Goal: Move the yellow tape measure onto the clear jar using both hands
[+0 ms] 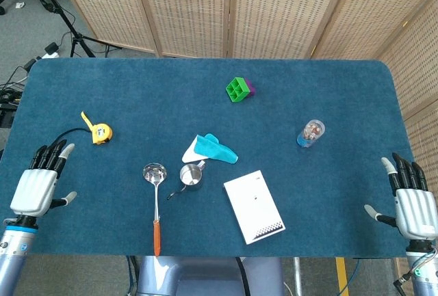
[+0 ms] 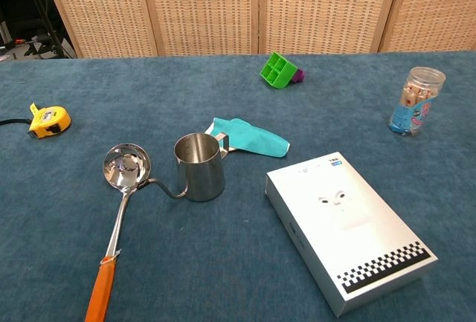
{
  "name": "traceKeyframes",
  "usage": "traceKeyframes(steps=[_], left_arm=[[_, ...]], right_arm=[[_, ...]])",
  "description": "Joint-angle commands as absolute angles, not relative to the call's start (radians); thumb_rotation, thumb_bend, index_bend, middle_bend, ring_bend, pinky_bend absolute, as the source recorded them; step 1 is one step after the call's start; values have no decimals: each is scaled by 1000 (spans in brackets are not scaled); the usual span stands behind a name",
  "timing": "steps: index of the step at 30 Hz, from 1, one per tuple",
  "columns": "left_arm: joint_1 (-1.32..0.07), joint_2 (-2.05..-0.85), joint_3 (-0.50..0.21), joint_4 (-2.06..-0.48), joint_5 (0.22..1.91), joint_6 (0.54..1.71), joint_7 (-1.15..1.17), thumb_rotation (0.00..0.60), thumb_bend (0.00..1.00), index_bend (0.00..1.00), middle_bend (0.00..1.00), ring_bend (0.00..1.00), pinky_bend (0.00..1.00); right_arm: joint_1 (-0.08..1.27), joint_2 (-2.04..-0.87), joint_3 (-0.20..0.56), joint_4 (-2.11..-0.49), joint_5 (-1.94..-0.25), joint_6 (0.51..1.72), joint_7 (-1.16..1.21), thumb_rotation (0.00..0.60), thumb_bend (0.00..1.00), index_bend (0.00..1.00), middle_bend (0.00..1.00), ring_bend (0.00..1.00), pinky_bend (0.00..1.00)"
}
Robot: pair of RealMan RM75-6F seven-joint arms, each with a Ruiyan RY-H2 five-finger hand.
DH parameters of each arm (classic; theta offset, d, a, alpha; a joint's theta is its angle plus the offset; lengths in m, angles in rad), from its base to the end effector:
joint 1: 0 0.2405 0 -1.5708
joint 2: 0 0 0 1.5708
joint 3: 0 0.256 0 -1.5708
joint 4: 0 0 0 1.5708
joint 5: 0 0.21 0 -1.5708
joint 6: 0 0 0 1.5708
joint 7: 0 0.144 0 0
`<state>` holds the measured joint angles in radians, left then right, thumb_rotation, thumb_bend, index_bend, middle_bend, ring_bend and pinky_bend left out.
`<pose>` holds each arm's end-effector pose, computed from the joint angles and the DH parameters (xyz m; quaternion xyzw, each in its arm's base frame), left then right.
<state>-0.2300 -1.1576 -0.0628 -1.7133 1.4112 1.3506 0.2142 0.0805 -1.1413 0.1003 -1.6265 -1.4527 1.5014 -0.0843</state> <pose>-0.2735 0.2218 0.1250 -0.6451 -0.3748 -0.3597 0.5604 -0.3082 -0.1894 0.1625 0.5746 -0.3679 0.3860 0.6208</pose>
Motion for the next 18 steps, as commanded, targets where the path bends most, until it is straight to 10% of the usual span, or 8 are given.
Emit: traceKeyframes(steps=[1, 18], left_arm=[[-228, -1155, -63, -1719, 1412, 1355, 215, 600, 155, 0, 0, 0, 0], [-291, -1101, -109, -1727, 1357, 1264, 206, 600, 160, 0, 0, 0, 0]], right_arm=[[80, -1142, 102, -1626, -1459, 1507, -83, 600, 105, 0, 0, 0, 0], [84, -1141, 106, -1624, -1443, 1491, -81, 600, 105, 0, 0, 0, 0]])
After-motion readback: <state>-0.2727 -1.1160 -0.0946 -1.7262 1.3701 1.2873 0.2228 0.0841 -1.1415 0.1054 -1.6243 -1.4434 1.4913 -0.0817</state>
